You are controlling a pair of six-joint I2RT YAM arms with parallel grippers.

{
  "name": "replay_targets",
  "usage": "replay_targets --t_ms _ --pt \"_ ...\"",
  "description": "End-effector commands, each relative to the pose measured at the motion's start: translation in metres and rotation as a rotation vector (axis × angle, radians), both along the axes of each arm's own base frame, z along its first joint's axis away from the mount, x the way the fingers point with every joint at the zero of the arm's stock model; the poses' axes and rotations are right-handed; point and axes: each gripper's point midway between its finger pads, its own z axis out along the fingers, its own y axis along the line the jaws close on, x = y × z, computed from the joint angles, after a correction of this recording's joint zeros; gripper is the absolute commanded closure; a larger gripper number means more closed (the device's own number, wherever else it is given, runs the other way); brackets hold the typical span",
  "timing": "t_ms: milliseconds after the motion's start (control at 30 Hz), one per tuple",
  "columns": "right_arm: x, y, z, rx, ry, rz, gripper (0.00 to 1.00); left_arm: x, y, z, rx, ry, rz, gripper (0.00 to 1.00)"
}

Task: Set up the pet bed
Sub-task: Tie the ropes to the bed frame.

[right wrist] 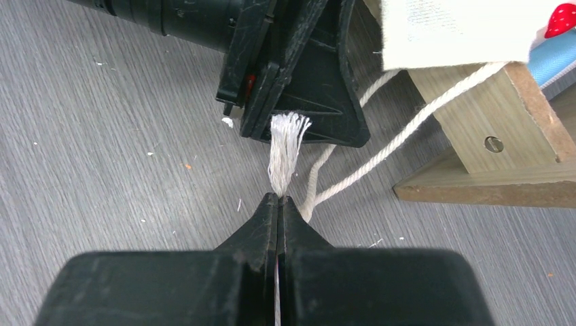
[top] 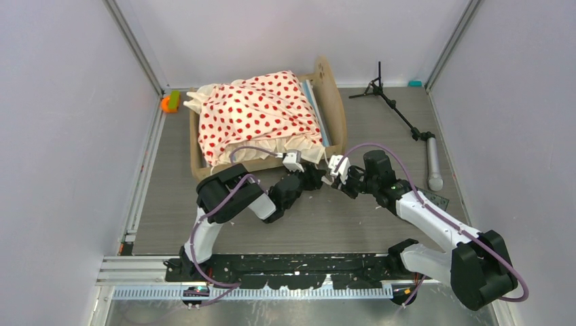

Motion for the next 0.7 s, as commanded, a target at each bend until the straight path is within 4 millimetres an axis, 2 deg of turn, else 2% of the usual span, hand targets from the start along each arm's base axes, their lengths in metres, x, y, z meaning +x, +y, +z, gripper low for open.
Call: replay_targets --t_ms 0,267,400,667 --pt "0.007 0.006 0.022 0.04 -0.048 0.009 1.0 0.023 -0.004 0.031 -0.096 -0.071 0.031 0.47" --pt "0.009 0.005 0.022 0.035 -0.048 0.007 1.0 0.02 -0.006 0.031 -0.123 -0.066 0.015 0.68" --pt "0.012 0.004 0.02 0.033 -0.044 -0.012 1.0 0.015 -0.004 0.037 -0.137 -0.071 0.002 0.76" --pt "0.025 0.005 0.02 0.057 -0.009 -0.092 1.0 0.003 -0.006 0.052 -0.168 -0.08 -0.059 0.85"
